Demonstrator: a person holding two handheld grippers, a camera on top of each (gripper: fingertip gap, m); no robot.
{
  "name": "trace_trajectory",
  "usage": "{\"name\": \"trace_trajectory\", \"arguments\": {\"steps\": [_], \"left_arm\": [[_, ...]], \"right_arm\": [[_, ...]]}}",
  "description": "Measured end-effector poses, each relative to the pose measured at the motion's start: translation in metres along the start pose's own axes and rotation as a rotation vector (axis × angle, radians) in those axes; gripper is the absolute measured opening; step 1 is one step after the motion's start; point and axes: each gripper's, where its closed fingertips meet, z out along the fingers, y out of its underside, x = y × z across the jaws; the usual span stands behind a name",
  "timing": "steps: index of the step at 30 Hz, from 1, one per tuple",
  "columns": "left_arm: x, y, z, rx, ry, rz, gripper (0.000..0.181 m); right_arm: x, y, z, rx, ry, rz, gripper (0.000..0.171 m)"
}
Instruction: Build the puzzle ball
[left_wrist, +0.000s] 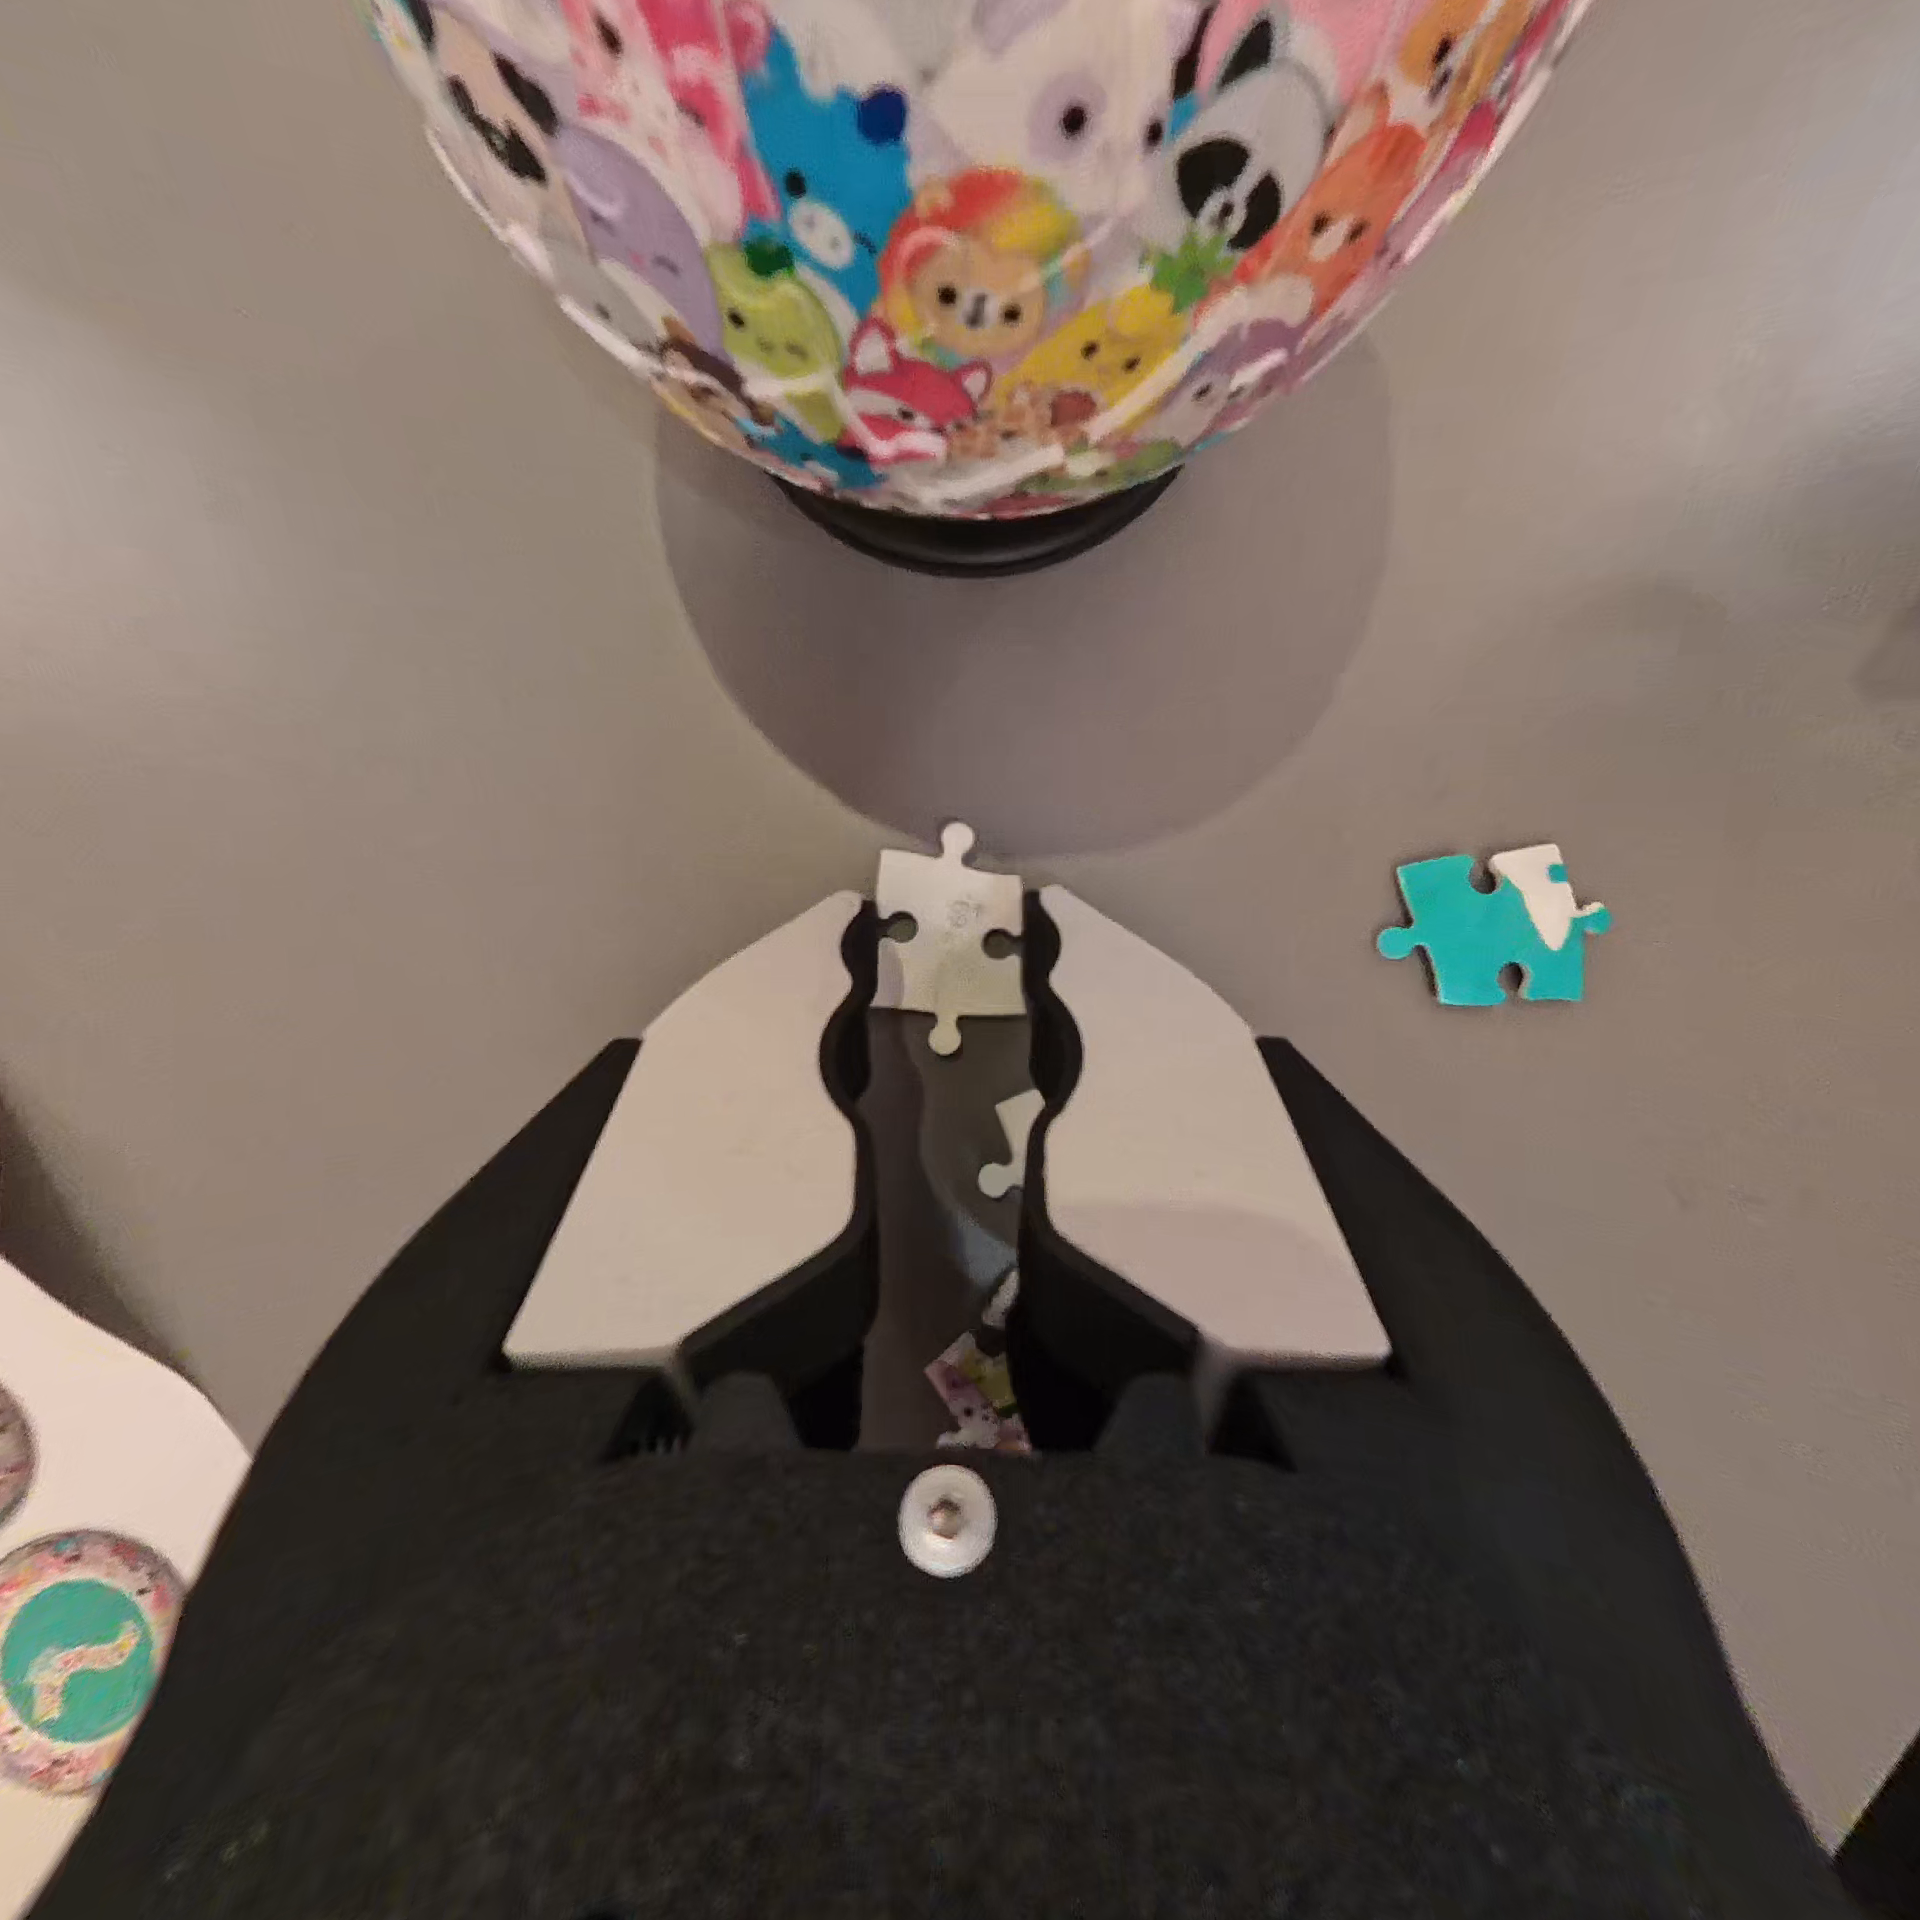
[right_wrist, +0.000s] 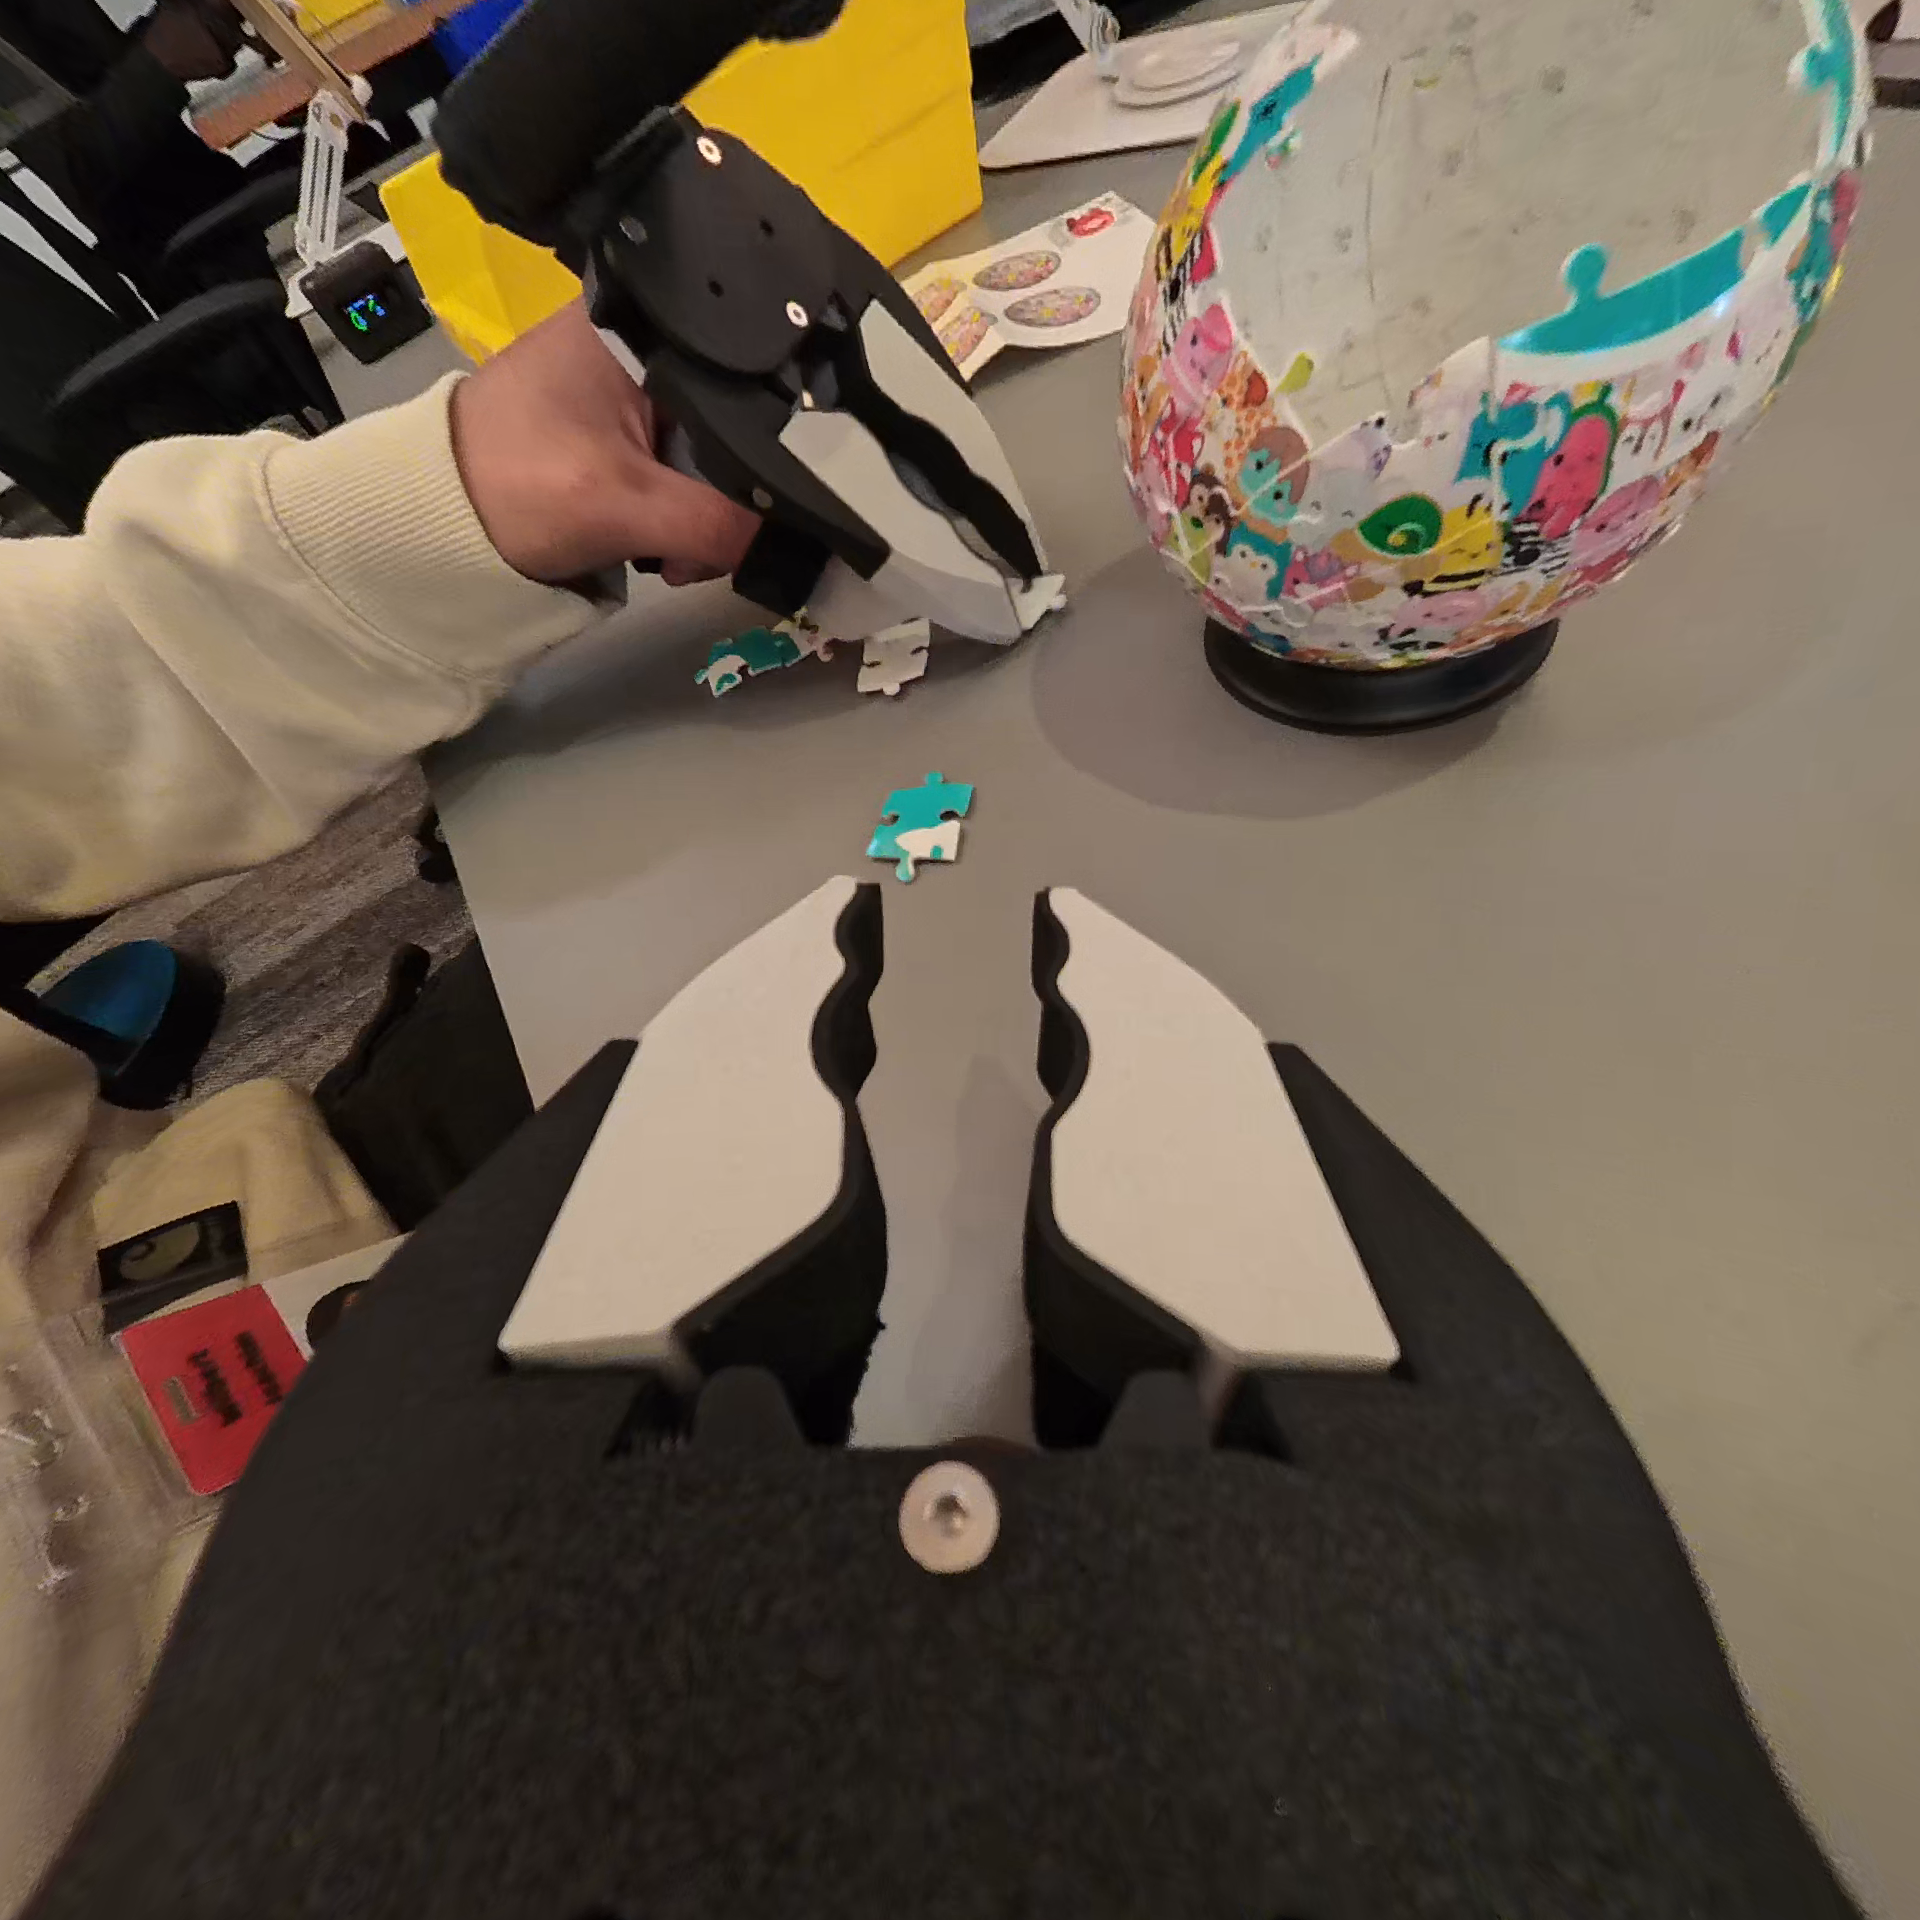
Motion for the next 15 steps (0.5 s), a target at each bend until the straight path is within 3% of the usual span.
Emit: {"name": "trace_trajectory", "arguments": {"steps": [6, 9, 12, 15], "left_arm": [[0.002, -0.001, -0.002, 0.030, -0.010, -0.033, 0.026], [0.009, -0.014, -0.023, 0.126, 0.044, -0.087, 0.026], [0.041, -0.053, -0.070, 0.410, 0.297, -0.226, 0.026], [0.086, -0.094, -0.138, 0.778, 0.773, -0.402, 0.025]], "right_arm": [[0.000, 0.001, 0.000, -0.004, -0.009, 0.009, 0.027], [0.003, 0.006, 0.002, -0.037, 0.001, -0.005, 0.028], [-0.003, -0.007, 0.000, 0.028, -0.025, -0.052, 0.028], [-0.017, -0.029, -0.006, 0.165, -0.117, -0.132, 0.028]]}}
